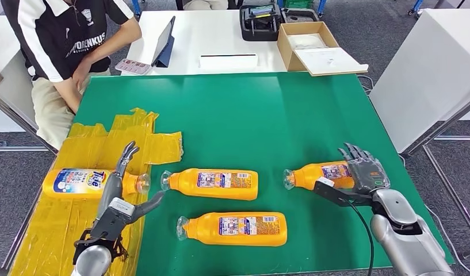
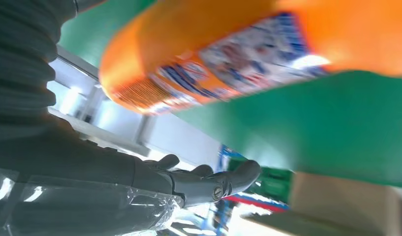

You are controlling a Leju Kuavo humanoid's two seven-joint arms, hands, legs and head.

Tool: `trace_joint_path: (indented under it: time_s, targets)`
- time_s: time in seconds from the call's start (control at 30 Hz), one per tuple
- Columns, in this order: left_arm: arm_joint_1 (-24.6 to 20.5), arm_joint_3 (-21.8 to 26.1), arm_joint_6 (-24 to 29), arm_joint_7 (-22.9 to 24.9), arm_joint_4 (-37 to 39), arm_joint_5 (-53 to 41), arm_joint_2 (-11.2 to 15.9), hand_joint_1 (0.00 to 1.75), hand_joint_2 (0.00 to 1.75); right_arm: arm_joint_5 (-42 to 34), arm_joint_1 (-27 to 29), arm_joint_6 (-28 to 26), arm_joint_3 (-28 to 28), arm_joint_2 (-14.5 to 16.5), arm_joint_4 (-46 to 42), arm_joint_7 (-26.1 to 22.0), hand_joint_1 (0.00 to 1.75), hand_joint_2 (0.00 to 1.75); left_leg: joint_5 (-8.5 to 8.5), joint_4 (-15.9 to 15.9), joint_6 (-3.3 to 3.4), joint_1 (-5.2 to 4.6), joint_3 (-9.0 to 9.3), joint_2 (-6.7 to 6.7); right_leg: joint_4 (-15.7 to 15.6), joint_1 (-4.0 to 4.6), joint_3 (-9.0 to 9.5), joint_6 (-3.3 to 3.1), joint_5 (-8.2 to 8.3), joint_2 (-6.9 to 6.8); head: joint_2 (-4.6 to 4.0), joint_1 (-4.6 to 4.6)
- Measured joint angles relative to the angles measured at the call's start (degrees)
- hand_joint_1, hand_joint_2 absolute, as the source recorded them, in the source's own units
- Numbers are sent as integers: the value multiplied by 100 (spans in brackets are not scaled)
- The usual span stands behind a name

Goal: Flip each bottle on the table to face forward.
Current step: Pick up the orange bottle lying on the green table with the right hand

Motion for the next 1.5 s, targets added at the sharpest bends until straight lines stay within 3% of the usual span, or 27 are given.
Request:
trace_joint_path:
  time_s: [0.27,0.47,0.67,0.83,0.97,1.1,1.33,1.5]
  targets:
    - [-126,1,29,-5,249,38,-8,0,175,123,-182,-193,-281,69,859,-61,0,175,-1,0,1,0,-1,1,0,0,0,1,1,0,0,-1]
    - [-184,61,142,-101,447,225,73,0,175,359,-479,-299,-336,347,1385,-97,0,175,-1,-1,-1,6,0,18,4,2,1,-4,4,11,0,0]
    - [252,287,305,-121,183,414,204,0,175,634,-974,-375,-255,807,1944,-181,0,175,3,-1,-7,5,8,29,10,3,-4,-18,10,22,0,-1]
    - [464,398,303,-124,18,438,264,0,175,654,-1148,-411,-191,975,2148,-235,0,175,11,-1,-14,6,-1,1,13,3,-5,-19,8,-2,0,0]
    - [572,439,260,-140,-63,468,291,0,175,573,-1138,-452,-152,1023,2149,-540,0,175,11,-1,-14,4,-1,2,13,2,-5,-18,8,-2,0,0]
    - [614,453,196,-164,-85,483,308,0,175,502,-1108,-142,-55,1040,2101,-580,0,175,11,-1,-13,3,0,2,12,1,-5,-18,8,-2,0,-1]
    - [430,430,193,-168,10,506,308,0,175,302,-1312,1021,84,902,2234,-219,0,175,11,-1,-10,3,26,2,9,2,13,-18,8,-2,0,1]
    - [286,382,250,-134,117,569,311,0,175,252,-1484,1234,172,863,2434,-120,0,175,17,-1,-4,2,38,0,9,2,27,-17,9,-2,0,1]
